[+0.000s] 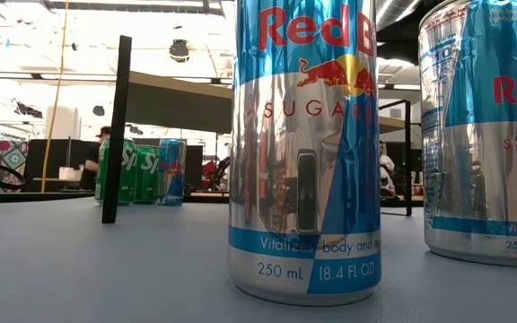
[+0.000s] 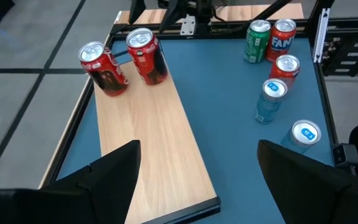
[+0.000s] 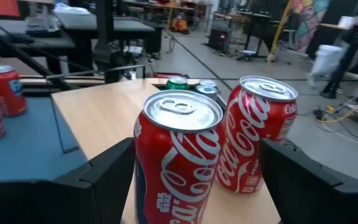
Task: Place canned beverage on shelf
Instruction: Put the top red white soda can on the shelf aligned with the other red white soda can
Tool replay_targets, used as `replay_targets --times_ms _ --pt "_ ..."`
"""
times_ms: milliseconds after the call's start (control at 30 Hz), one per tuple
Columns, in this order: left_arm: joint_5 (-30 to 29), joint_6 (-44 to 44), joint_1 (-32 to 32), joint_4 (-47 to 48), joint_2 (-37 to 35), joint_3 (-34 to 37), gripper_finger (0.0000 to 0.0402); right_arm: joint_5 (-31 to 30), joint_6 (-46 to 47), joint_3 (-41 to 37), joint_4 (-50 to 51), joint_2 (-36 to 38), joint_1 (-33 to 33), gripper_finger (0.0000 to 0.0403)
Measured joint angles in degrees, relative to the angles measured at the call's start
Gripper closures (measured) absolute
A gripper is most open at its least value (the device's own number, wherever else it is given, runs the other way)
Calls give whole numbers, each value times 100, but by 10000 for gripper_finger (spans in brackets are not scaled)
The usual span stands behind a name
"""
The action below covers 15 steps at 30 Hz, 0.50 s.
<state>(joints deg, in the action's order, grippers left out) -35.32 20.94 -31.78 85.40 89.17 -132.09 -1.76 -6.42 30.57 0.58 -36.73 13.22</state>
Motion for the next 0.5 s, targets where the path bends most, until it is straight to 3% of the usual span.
replay_targets --times_ms 200,500 --pt "-3 14 -1 -2 0 0 93 1325 19 -2 -391 -235 608 72" --pt "-8 56 -1 -2 0 0 93 2021 35 -4 -706 -1188 1075 72"
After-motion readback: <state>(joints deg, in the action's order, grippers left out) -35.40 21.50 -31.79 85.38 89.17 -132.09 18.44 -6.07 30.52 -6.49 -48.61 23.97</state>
